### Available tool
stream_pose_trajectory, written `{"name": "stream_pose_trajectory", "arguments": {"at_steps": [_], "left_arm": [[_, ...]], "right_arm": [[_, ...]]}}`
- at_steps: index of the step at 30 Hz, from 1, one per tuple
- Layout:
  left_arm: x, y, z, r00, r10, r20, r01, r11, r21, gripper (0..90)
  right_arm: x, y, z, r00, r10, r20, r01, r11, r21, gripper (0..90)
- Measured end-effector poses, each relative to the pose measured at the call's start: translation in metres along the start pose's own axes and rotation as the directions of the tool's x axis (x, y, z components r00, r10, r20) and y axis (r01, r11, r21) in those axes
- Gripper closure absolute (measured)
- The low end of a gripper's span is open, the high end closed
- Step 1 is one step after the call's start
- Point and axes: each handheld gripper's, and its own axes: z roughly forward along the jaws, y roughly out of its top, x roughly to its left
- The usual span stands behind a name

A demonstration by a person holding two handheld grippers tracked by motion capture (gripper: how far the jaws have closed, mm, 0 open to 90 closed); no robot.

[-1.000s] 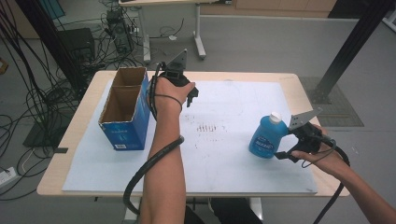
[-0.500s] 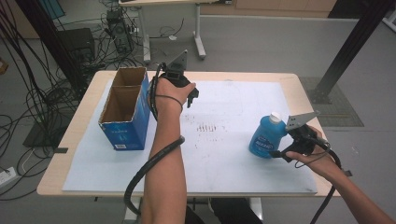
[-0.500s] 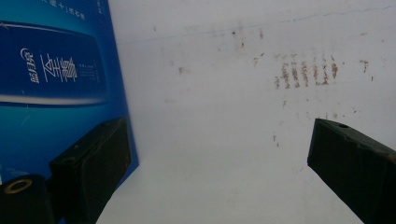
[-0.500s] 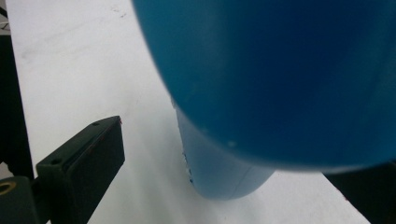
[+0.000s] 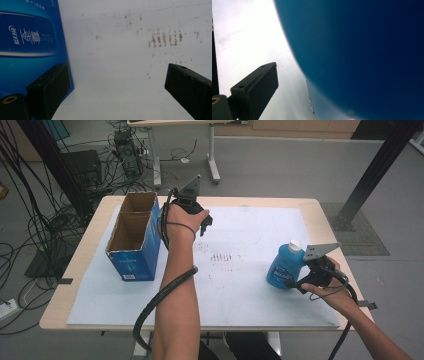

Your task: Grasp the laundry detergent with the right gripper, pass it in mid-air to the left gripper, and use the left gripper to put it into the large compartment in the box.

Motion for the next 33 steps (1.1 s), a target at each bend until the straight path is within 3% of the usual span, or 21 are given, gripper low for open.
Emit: {"name": "stream_pose_trajectory", "arguments": {"at_steps": [16, 33], "left_arm": [[-0.0005, 0.0000, 0.0004, 1.0000, -0.001, -0.001, 0.001, 1.0000, -0.002, 6.8], [-0.0004, 0.0000, -0.0003, 1.0000, 0.000, -0.002, 0.000, 1.0000, -0.003, 6.9]], "right_arm": [[0.0004, -0.0022, 0.0037, 0.9998, 0.012, 0.019, -0.011, 0.998, -0.062, 2.2], [0.0005, -0.0014, 0.0025, 0.9996, 0.013, 0.026, -0.011, 0.997, -0.074, 2.1]]}}
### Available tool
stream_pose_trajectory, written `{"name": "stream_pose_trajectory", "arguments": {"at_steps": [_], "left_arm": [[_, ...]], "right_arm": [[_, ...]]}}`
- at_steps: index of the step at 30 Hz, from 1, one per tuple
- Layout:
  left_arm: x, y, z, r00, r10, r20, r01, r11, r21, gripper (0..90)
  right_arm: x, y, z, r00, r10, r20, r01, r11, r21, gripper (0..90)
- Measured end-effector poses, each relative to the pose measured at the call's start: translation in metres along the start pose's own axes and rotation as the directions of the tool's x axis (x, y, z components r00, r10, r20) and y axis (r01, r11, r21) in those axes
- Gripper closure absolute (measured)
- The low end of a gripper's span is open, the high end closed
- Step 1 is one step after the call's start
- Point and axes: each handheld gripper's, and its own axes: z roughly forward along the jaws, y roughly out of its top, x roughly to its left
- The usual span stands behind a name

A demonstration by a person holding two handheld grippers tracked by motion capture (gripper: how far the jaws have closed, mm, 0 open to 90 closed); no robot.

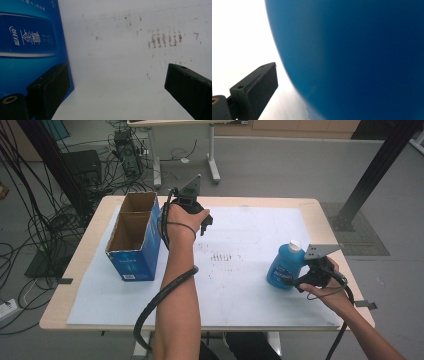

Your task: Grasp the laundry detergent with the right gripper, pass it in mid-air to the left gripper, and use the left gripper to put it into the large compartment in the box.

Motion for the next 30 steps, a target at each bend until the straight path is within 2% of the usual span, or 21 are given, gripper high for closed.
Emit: {"name": "stream_pose_trajectory", "arguments": {"at_steps": [30], "left_arm": [[-0.0023, 0.0013, -0.0030, 1.0000, 0.006, -0.001, -0.006, 0.9999, -0.008, 6.9]], "right_arm": [[0.0012, 0.0023, -0.0033, 1.0000, -0.006, 0.003, 0.006, 1.000, -0.019, 2.0]]}}
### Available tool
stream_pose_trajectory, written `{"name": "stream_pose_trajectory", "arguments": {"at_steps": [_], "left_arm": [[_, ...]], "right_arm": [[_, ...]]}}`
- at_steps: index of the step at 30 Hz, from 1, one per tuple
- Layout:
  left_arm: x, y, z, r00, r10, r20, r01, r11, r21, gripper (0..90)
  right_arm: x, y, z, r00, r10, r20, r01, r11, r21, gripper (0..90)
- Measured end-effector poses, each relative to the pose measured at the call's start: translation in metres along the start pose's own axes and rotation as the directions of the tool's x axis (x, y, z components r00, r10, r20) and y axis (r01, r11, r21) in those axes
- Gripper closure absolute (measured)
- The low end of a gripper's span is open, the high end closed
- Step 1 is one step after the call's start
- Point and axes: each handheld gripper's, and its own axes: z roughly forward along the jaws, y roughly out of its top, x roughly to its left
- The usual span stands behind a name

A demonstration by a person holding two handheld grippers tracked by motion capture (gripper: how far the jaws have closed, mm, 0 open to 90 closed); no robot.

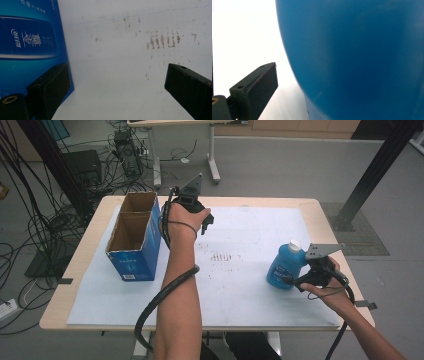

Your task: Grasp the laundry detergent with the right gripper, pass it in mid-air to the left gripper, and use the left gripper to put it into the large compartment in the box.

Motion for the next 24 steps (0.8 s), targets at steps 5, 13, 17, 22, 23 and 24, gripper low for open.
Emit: {"name": "stream_pose_trajectory", "arguments": {"at_steps": [5, 13, 17, 22, 23, 24], "left_arm": [[0.0000, 0.0000, 0.0005, 1.0000, -0.002, -0.002, 0.002, 1.0000, 0.002, 6.9], [0.0006, 0.0005, -0.0006, 1.0000, 0.001, -0.002, -0.001, 1.0000, 0.001, 6.9], [0.0010, 0.0003, -0.0007, 1.0000, -0.001, -0.001, 0.001, 1.0000, 0.001, 6.9], [0.0020, -0.0002, 0.0002, 1.0000, -0.004, -0.002, 0.004, 1.0000, 0.001, 6.9], [0.0021, -0.0002, 0.0004, 1.0000, -0.003, -0.002, 0.003, 1.0000, 0.001, 6.9], [0.0018, -0.0003, 0.0009, 1.0000, -0.002, -0.002, 0.002, 1.0000, 0.002, 6.9]], "right_arm": [[0.0001, -0.0003, -0.0002, 1.0000, -0.001, 0.002, 0.001, 1.000, -0.002, 2.0], [0.0001, -0.0004, -0.0005, 1.0000, -0.004, 0.002, 0.004, 1.000, -0.002, 2.0], [0.0002, -0.0001, -0.0001, 1.0000, -0.005, 0.002, 0.005, 1.000, -0.003, 2.0], [0.0002, 0.0003, 0.0000, 1.0000, -0.004, 0.002, 0.004, 1.000, -0.004, 2.0], [0.0001, 0.0003, -0.0002, 1.0000, -0.002, 0.003, 0.002, 1.000, -0.006, 2.0], [0.0000, 0.0003, -0.0003, 1.0000, -0.003, 0.003, 0.003, 1.000, -0.006, 2.0]]}}
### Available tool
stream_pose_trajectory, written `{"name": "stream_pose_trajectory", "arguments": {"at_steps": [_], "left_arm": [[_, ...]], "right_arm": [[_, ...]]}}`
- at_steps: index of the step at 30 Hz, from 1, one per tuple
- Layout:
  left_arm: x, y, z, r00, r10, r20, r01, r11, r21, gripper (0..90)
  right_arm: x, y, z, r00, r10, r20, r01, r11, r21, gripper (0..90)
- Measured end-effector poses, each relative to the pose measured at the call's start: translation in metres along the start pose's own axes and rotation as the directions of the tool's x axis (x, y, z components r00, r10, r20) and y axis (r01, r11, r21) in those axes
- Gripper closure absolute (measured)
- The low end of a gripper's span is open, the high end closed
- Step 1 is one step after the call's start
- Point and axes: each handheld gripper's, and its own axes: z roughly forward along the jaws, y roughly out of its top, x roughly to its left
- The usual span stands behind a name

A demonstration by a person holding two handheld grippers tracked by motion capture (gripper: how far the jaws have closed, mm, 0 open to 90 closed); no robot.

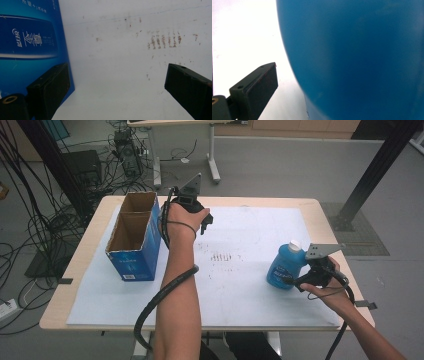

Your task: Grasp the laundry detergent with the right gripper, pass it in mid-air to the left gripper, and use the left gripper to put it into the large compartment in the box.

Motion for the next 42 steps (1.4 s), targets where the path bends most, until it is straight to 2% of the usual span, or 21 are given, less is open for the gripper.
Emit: {"name": "stream_pose_trajectory", "arguments": {"at_steps": [42], "left_arm": [[-0.0002, 0.0003, -0.0024, 1.0000, -0.001, 0.000, 0.001, 0.9999, -0.011, 6.9]], "right_arm": [[0.0004, 0.0006, -0.0001, 1.0000, 0.000, 0.008, 0.000, 1.000, -0.007, 2.0]]}}
